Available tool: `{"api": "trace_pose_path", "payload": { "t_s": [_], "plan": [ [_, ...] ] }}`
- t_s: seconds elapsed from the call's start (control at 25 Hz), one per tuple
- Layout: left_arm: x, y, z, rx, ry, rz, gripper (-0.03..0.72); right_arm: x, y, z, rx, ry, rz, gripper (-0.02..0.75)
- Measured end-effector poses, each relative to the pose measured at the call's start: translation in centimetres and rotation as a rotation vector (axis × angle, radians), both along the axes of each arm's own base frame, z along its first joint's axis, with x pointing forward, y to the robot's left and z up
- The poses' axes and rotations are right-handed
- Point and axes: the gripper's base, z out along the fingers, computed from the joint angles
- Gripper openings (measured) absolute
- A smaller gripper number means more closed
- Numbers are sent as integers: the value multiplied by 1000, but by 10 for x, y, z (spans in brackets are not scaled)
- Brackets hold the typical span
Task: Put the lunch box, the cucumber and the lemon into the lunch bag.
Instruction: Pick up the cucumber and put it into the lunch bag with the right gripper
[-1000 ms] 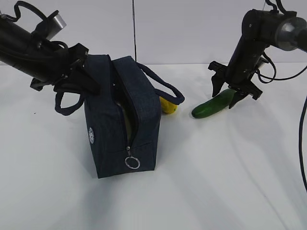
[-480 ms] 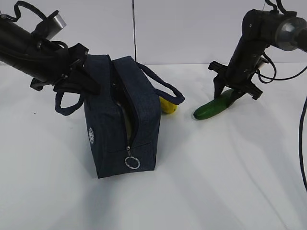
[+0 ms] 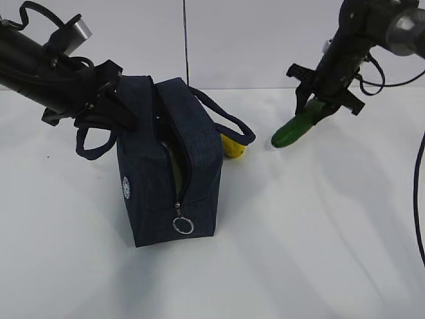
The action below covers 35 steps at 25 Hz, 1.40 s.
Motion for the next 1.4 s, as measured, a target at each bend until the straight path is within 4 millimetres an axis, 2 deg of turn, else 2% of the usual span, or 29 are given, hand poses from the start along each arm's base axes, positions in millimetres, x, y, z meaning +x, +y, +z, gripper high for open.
{"api": "trace_pose_path", "payload": {
  "t_s": [0.32, 0.6, 0.84, 0.92, 1.04, 1.4],
  "plan": [
    [0, 0, 0, 0, 1, -1, -3, 10, 6, 68, -28, -274, 267, 333],
    [-2, -1, 0, -4, 14, -15, -3, 3, 32, 108, 196, -470, 526, 333],
    [-2, -2, 1, -24, 24, -13, -3, -6, 58, 128, 469, -638, 740, 331],
    [-2, -2, 2, -34, 27, -10, -3, -9, 66, 132, 505, -676, 787, 331],
    [-2, -3, 2, -38, 29, -9, -3, -14, 82, 134, 511, -709, 861, 330],
    [-3, -3, 2, -41, 33, -13, -3, -37, 148, 130, 488, -703, 1037, 330]
  ]
}}
